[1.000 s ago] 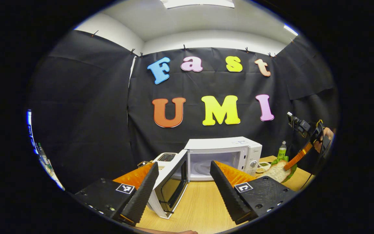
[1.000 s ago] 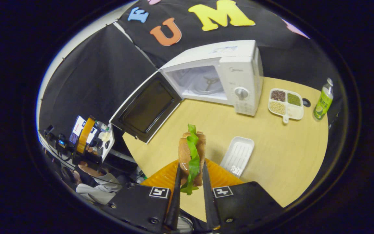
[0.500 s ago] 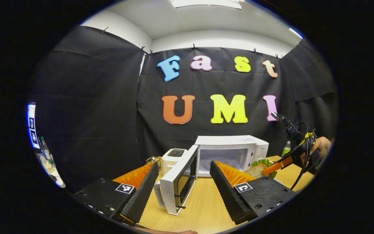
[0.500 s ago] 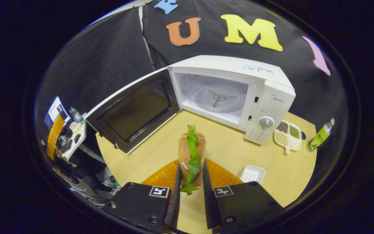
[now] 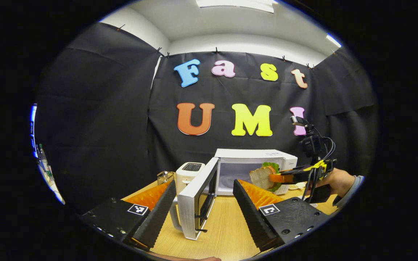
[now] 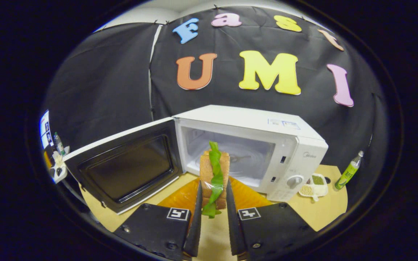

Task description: Open the microwave oven with the left hand, put the food in, and close the microwave oven.

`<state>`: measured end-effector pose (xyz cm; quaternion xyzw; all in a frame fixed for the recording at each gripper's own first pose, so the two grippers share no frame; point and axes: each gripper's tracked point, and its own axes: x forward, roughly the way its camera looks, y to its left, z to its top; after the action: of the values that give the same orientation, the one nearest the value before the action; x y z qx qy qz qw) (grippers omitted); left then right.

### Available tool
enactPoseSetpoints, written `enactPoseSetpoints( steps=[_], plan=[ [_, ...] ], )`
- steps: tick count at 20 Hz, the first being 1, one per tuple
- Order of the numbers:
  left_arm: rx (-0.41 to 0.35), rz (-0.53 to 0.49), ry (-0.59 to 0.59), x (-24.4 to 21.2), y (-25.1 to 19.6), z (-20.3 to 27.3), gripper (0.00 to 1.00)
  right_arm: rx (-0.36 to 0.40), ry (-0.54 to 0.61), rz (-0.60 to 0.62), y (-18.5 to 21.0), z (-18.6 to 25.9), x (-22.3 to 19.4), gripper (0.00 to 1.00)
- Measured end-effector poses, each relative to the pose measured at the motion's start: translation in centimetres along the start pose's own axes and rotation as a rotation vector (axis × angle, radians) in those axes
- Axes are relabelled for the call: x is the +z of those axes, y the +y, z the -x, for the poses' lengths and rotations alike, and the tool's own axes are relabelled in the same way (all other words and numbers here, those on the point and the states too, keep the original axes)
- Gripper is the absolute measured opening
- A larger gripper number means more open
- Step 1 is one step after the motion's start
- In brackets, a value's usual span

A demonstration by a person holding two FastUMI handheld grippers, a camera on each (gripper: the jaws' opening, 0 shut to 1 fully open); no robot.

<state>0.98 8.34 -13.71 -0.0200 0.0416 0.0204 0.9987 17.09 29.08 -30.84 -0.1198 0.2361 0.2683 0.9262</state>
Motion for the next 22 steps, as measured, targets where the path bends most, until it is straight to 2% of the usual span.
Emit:
enactPoseSetpoints(
  steps=[3,7,11,15,17,22],
  plan=[
    [-0.036,0.036,0.002,-1.0,-0.4,-0.1,0.95,-0.069,-0.070,0.050,0.5,-2.7,0.1,0.36],
    [-0.024,0.007,0.021,-1.7,0.3,-0.2,0.95,-0.181,-0.147,0.054,-0.1,-6.6,0.2,0.36],
    [-0.019,-0.020,0.027,-2.6,0.6,-0.5,0.95,-0.223,-0.173,0.005,0.0,-10.4,0.4,0.36],
    [0.015,-0.050,0.048,-3.3,1.4,-1.2,0.95,-0.249,-0.233,-0.160,-0.7,-13.8,0.5,0.36],
    [0.038,-0.058,0.066,-3.9,1.9,-1.6,0.95,-0.228,-0.253,-0.257,-0.4,-15.5,0.8,0.36],
    [0.070,-0.038,0.077,-3.9,3.1,-1.1,0.95,-0.191,-0.268,-0.690,-0.9,-19.2,1.4,0.36]
  ],
)
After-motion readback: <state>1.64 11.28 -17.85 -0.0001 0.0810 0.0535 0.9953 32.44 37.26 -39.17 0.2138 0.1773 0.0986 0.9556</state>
